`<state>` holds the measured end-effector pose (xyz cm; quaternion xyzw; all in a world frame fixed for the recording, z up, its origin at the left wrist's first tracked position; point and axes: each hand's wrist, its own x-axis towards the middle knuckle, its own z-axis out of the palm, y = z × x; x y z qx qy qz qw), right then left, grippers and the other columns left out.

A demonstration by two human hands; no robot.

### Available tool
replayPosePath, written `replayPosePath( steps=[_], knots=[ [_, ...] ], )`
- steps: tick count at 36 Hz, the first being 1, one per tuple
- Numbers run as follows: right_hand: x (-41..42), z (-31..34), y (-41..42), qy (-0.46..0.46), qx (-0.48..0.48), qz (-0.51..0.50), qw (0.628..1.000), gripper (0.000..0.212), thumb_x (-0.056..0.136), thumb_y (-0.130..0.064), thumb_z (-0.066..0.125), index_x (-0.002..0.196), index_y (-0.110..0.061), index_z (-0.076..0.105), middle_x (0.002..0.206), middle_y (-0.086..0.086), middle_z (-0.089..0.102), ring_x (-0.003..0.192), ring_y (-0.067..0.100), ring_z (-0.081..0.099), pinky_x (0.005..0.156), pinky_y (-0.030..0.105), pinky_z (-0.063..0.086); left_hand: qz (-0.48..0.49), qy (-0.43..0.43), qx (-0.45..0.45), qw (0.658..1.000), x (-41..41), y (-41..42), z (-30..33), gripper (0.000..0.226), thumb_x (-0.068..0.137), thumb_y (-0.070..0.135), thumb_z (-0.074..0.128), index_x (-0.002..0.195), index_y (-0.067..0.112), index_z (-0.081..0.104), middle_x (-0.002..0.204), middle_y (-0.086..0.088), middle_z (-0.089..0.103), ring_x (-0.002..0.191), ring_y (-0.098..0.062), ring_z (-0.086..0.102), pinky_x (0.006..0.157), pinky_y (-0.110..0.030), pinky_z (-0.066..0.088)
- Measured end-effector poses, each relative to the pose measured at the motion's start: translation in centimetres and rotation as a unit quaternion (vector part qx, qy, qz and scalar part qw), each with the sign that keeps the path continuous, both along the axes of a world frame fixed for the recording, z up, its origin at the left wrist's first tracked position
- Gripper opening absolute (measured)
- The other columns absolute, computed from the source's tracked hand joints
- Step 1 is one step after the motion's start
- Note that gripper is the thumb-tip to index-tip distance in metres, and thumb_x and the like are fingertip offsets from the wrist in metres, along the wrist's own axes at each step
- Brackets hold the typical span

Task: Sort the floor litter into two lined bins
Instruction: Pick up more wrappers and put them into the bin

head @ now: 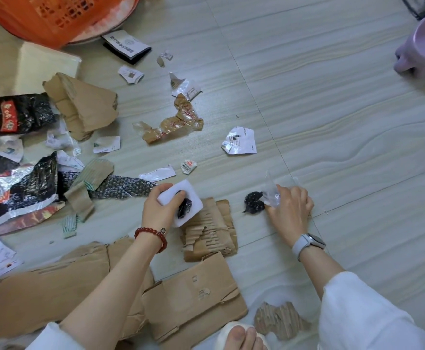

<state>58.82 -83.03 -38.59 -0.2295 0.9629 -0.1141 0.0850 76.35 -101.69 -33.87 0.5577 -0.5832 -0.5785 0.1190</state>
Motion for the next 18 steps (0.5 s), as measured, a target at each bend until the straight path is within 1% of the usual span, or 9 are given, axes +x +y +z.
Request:
replayPosePath(
  steps=[2,4,6,7,9,12,14,16,18],
  knots=[
    [-0.5,-0.2,0.0,0.022,-0.028,0.007,0.999,0.030,0.066,-0.017,0.080,0.088,-0.001,0.067,0.085,0.023,0.056,0.091,0.042,0.055,0.084,0.050,0.042,-0.007,-0.012,-0.010,1.000,0.2,0.0,0.0,0.035,0.082,0.020,0.067,0.114,0.012,0.056,0.109,-0.004,0.059,0.097,-0.020,0.056,0.079,-0.029,0.043],
    [-1.0,0.0,-0.2,0.020,-0.049,0.011,0.999,0.023,0.062,-0.001,0.077,0.080,0.002,0.063,0.088,0.025,0.054,0.084,0.042,0.056,0.077,0.047,0.045,-0.014,-0.024,-0.027,0.999,0.5,0.2,0.2,0.043,0.077,0.029,0.070,0.115,0.014,0.055,0.108,-0.002,0.059,0.099,-0.020,0.056,0.080,-0.029,0.042],
    [-1.5,0.5,-0.3,0.003,-0.077,0.014,0.997,0.025,0.061,0.013,0.066,0.085,0.008,0.060,0.100,0.029,0.054,0.087,0.045,0.056,0.077,0.045,0.046,-0.019,-0.041,-0.049,0.998,0.9,0.2,0.4,0.047,0.075,0.036,0.068,0.116,0.016,0.054,0.109,0.000,0.059,0.099,-0.018,0.055,0.082,-0.029,0.042],
    [-1.8,0.9,-0.4,-0.010,-0.089,0.012,0.996,0.029,0.064,0.016,0.060,0.092,0.010,0.058,0.106,0.030,0.053,0.090,0.045,0.056,0.076,0.044,0.046,-0.022,-0.049,-0.065,0.996,1.1,0.2,0.5,0.044,0.078,0.034,0.068,0.116,0.017,0.054,0.112,0.000,0.058,0.100,-0.017,0.054,0.083,-0.028,0.041],
    [-2.1,1.9,-0.5,-0.032,-0.099,0.010,0.995,0.032,0.070,0.016,0.051,0.102,0.010,0.055,0.110,0.028,0.054,0.089,0.044,0.056,0.069,0.040,0.043,-0.033,-0.067,-0.110,0.991,1.6,-0.1,0.7,0.038,0.082,0.029,0.067,0.116,0.017,0.055,0.117,0.000,0.057,0.101,-0.013,0.050,0.085,-0.026,0.038],
    [-2.3,2.7,-1.1,-0.006,-0.109,0.050,0.993,0.031,0.068,0.016,0.048,0.096,0.005,0.057,0.093,0.023,0.060,0.076,0.042,0.058,0.059,0.034,0.035,-0.054,-0.091,-0.172,0.979,2.1,-0.8,1.0,0.035,0.083,0.027,0.065,0.116,0.017,0.057,0.121,-0.004,0.053,0.098,-0.006,0.042,0.083,-0.019,0.031],
    [-2.3,3.3,-2.2,0.015,-0.107,0.091,0.990,0.034,0.064,0.011,0.046,0.092,0.000,0.060,0.083,0.018,0.063,0.064,0.039,0.058,0.053,0.030,0.034,-0.054,-0.114,-0.201,0.971,2.4,-1.4,1.3,0.035,0.085,0.028,0.064,0.117,0.017,0.058,0.123,-0.006,0.049,0.100,-0.010,0.044,0.083,-0.019,0.030],
    [-2.6,4.1,-3.8,0.025,-0.102,0.121,0.987,0.036,0.061,0.000,0.041,0.090,-0.005,0.062,0.079,0.014,0.064,0.061,0.037,0.058,0.050,0.028,0.034,-0.049,-0.153,-0.246,0.956,2.7,-2.1,1.5,0.034,0.086,0.030,0.062,0.117,0.018,0.059,0.123,-0.008,0.046,0.106,-0.021,0.049,0.083,-0.028,0.037],
    [-3.0,4.9,-6.0,0.028,-0.076,0.137,0.987,0.036,0.064,-0.003,0.042,0.094,-0.008,0.062,0.083,0.012,0.065,0.069,0.036,0.059,0.054,0.028,0.033,-0.043,-0.177,-0.306,0.935,3.1,-2.9,1.6,0.028,0.084,0.027,0.063,0.110,0.016,0.063,0.119,-0.012,0.046,0.108,-0.029,0.049,0.084,-0.038,0.044]
  ],
)
